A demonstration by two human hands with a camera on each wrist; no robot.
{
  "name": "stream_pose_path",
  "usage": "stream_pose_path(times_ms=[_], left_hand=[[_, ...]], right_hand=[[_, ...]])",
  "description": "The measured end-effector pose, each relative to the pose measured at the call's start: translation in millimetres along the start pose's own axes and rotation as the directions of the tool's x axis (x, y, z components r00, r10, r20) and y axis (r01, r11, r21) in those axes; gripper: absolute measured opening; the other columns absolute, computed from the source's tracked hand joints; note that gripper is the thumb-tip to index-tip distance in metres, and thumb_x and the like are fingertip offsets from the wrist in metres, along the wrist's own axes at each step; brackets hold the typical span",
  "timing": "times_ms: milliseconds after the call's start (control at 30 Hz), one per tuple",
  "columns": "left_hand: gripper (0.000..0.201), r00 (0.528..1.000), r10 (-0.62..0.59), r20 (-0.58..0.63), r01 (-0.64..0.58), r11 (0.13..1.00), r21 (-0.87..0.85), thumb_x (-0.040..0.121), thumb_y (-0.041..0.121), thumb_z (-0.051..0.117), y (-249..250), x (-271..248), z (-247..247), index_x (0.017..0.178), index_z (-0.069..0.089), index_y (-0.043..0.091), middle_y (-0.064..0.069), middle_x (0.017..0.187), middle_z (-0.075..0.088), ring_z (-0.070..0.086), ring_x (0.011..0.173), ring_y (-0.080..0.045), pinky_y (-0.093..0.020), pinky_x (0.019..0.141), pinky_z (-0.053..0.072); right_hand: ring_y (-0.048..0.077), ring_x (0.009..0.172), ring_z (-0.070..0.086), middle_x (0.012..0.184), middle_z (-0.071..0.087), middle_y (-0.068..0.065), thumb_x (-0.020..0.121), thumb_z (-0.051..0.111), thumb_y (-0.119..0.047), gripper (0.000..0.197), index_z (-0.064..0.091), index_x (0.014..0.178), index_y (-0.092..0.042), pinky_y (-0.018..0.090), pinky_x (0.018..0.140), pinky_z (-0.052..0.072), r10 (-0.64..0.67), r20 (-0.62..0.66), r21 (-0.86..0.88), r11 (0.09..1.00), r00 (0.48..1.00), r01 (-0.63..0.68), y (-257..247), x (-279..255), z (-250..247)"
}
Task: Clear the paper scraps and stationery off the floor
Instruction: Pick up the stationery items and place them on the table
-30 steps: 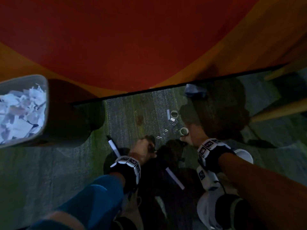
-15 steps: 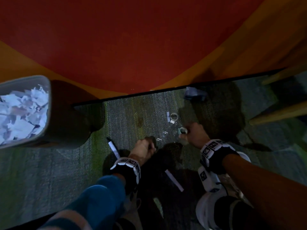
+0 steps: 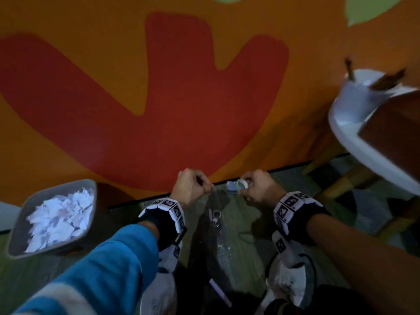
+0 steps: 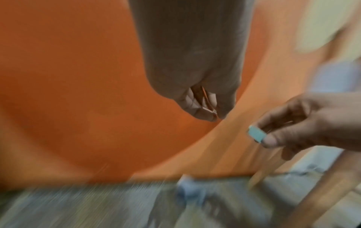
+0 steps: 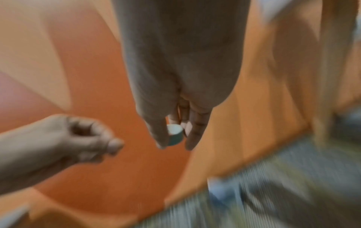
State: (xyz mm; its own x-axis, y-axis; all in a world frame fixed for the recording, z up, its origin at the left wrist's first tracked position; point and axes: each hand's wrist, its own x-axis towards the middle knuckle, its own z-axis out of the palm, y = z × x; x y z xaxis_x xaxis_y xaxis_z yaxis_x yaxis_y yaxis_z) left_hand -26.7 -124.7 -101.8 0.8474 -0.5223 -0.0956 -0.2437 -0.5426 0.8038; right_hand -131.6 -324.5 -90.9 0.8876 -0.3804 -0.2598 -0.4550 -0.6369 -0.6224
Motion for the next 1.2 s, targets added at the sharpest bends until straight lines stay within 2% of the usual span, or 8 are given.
stream_pose_path(times_ms=[267,467,533,633,833,967,1067,1200], left_hand=[[0.012,0.921,0.389,-0.001,-0.378,0.895,-0.238,0.079,0.006,0.081,210.1,-3.8,5.9,0.086,0.072,0.009,-0.004,0.080,0.075,0.069,0.072,-0.010,-0.024,0.067,0.059],[0.008,0.843,0.538,0.008,-0.513,0.809,-0.288,0.082,0.013,0.079,302.3,-4.7,72.4,0.084,0.076,0.020,0.009,0.079,0.074,0.070,0.075,-0.006,-0.023,0.069,0.057],[0.008,0.821,0.570,0.041,-0.533,0.790,-0.303,0.083,0.012,0.078,322.2,-2.4,99.3,0.086,0.077,0.019,0.009,0.080,0.075,0.070,0.074,-0.004,-0.022,0.069,0.056],[0.010,0.801,0.597,0.041,-0.565,0.777,-0.279,0.083,0.013,0.078,344.8,3.0,131.7,0.090,0.078,0.019,0.010,0.087,0.075,0.070,0.081,-0.001,-0.021,0.074,0.058],[0.031,0.780,0.611,0.132,-0.577,0.785,-0.224,0.084,0.006,0.075,374.4,14.7,162.4,0.114,0.073,0.015,0.005,0.104,0.073,0.067,0.094,0.001,-0.023,0.089,0.057],[0.023,0.788,0.610,0.079,-0.595,0.788,-0.155,0.086,0.012,0.074,358.8,23.9,152.1,0.108,0.076,0.020,0.008,0.105,0.074,0.067,0.096,0.001,-0.023,0.085,0.059],[0.014,0.798,0.603,0.009,-0.591,0.786,-0.180,0.086,0.016,0.075,335.9,19.6,129.3,0.100,0.078,0.020,0.011,0.095,0.075,0.069,0.087,0.002,-0.028,0.079,0.061],[0.012,0.845,0.533,-0.036,-0.529,0.826,-0.193,0.088,0.023,0.074,298.1,6.8,91.7,0.099,0.076,0.022,0.013,0.087,0.074,0.068,0.075,0.000,-0.023,0.073,0.058]], right_hand=[[0.011,0.086,0.064,0.092,0.069,-0.005,0.076,0.081,-0.023,0.033,0.070,0.107,-0.019,0.028,0.076,0.052,-0.083,-0.316,-0.038,0.996,0.945,0.075,-29.6,-87.7,-187.5],[0.008,0.061,0.068,0.085,0.070,-0.001,0.080,0.071,-0.014,0.026,0.071,0.104,-0.023,0.025,0.054,0.057,0.078,-0.696,0.253,0.957,0.714,0.143,23.8,-159.1,-262.9],[0.003,0.070,0.068,0.088,0.072,-0.001,0.081,0.071,-0.014,0.019,0.072,0.098,-0.022,0.022,0.064,0.057,0.105,-0.759,0.236,0.964,0.643,0.122,42.3,-166.6,-282.2],[0.023,0.103,0.065,0.111,0.071,0.008,0.084,0.070,-0.014,0.037,0.069,0.121,-0.015,0.030,0.087,0.052,0.220,-0.793,0.237,0.971,0.567,-0.046,64.0,-163.7,-302.3],[0.024,0.105,0.063,0.120,0.067,0.007,0.084,0.071,-0.008,0.053,0.058,0.134,-0.022,0.025,0.074,0.043,0.325,-0.644,0.257,0.945,0.692,-0.204,86.7,-163.0,-315.3],[0.018,0.089,0.066,0.106,0.068,0.001,0.083,0.072,-0.010,0.046,0.064,0.127,-0.022,0.021,0.057,0.048,0.231,-0.647,0.214,0.970,0.727,-0.117,87.3,-161.7,-310.9],[0.013,0.078,0.068,0.089,0.069,-0.004,0.080,0.077,-0.016,0.039,0.069,0.118,-0.020,0.031,0.072,0.057,0.106,-0.616,0.192,0.981,0.780,0.018,69.5,-152.6,-299.7],[0.016,0.070,0.069,0.083,0.070,0.000,0.084,0.074,-0.013,0.026,0.071,0.109,-0.020,0.035,0.066,0.061,0.018,-0.538,0.220,0.968,0.843,0.119,29.7,-141.9,-273.7]])
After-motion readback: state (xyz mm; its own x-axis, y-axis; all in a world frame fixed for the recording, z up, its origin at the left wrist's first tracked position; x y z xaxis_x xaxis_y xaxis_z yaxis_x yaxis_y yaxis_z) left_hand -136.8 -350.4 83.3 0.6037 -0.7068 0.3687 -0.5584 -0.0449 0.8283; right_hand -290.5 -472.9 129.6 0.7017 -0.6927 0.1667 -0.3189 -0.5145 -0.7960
